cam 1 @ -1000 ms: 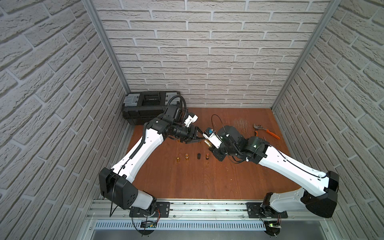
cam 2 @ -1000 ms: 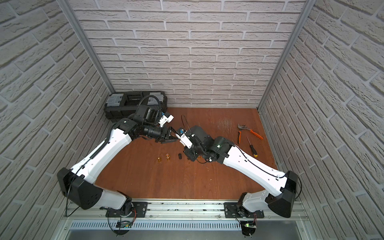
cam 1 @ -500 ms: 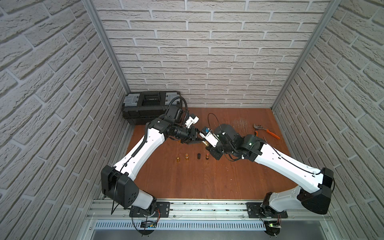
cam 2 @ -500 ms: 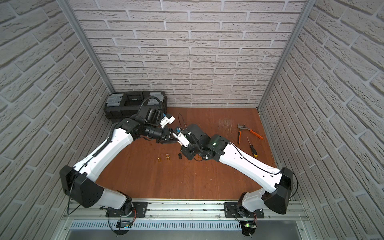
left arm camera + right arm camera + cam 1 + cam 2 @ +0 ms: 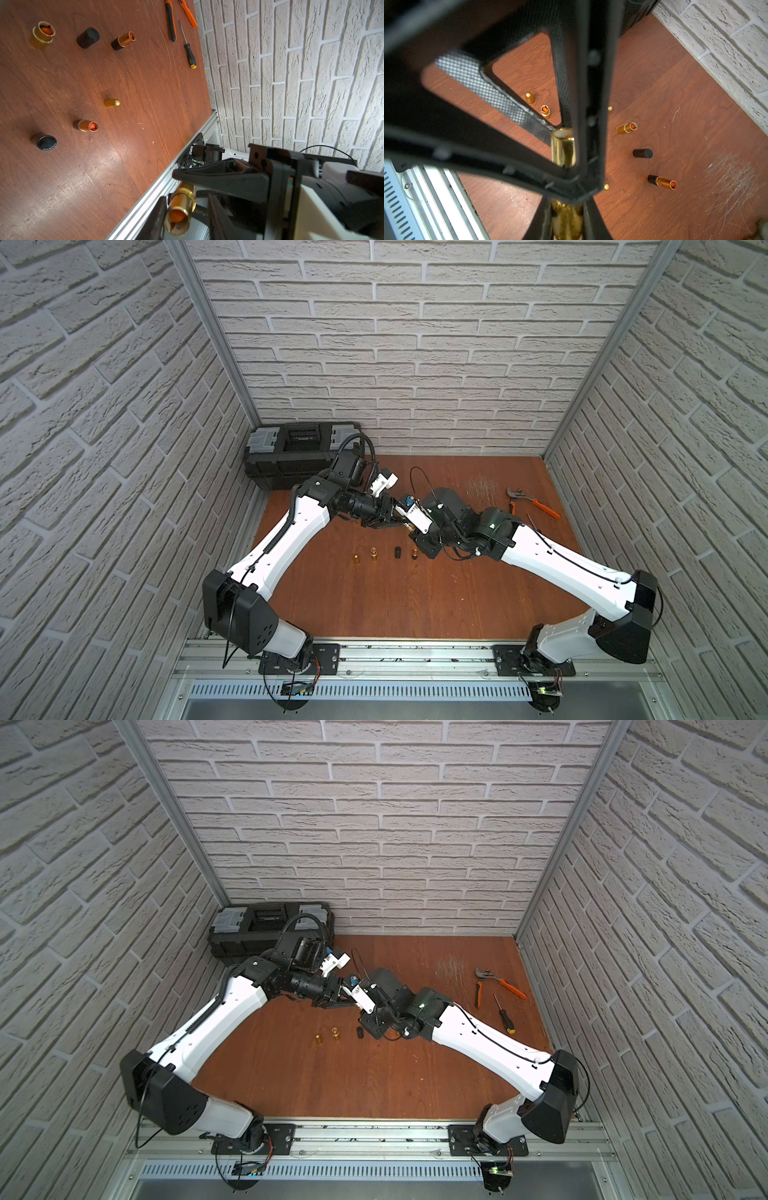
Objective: Open the lipstick cap
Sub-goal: Place the lipstick at the center of the board.
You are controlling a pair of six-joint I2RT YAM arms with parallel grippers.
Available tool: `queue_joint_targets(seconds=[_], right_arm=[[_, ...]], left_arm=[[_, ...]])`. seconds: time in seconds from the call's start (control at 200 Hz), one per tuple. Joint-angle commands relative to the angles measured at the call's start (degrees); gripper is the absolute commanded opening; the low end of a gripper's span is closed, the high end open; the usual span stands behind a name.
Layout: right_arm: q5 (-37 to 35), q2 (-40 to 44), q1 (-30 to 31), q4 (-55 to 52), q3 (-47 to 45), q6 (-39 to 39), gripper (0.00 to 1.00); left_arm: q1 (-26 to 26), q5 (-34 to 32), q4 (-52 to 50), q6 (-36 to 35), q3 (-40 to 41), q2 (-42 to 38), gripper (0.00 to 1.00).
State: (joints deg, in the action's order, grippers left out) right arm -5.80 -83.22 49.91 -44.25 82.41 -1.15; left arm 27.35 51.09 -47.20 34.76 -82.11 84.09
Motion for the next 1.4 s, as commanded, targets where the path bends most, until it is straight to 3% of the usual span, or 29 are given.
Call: queue_joint_targets(seconds=[0.0, 0.35, 0.58, 0.66, 0.935, 1.075, 1.21, 1.39], right_arm=[[-0.77, -0.63, -0.24, 2.42, 1.52, -0.91, 0.04], [-1.01, -0.99, -0.27, 2.14, 1.62, -1.02, 0.05], [-1.56, -0.67, -0.25, 1.67, 1.75, -1.14, 0.14], [-1.76, -0.13, -0.25, 1.64, 1.66, -1.30, 0.24], [-3.97, 4.20, -0.25, 0.89, 1.44, -1.99, 0.29], [-8.47, 10.41, -0.25, -2.00, 0.58, -1.89, 0.30], [-11.06, 17.46, -0.26, -4.09, -1.57, -0.41, 0.30], [-17.73, 23.65, -0.26, -7.68, -4.21, 1.59, 0.31]], left_arm=[[0.42, 2.32, -0.12, -1.27, -0.54, -0.03, 0.34], [0.42, 2.52, -0.63, -2.13, -0.52, -0.16, 0.17], [0.42, 2.08, -0.12, -1.99, -0.46, -0.16, 0.15], [0.35, 2.08, 0.01, -1.81, -0.43, -0.33, 0.15], [-0.54, 0.67, -0.52, -2.33, -2.80, 1.06, 0.16], [-0.21, -4.88, -4.30, -5.09, -7.70, 6.10, 0.17], [1.87, -8.93, 0.11, -3.91, -6.42, 10.02, 0.16], [10.89, -27.02, 2.08, -6.11, -11.38, 15.57, 0.18]])
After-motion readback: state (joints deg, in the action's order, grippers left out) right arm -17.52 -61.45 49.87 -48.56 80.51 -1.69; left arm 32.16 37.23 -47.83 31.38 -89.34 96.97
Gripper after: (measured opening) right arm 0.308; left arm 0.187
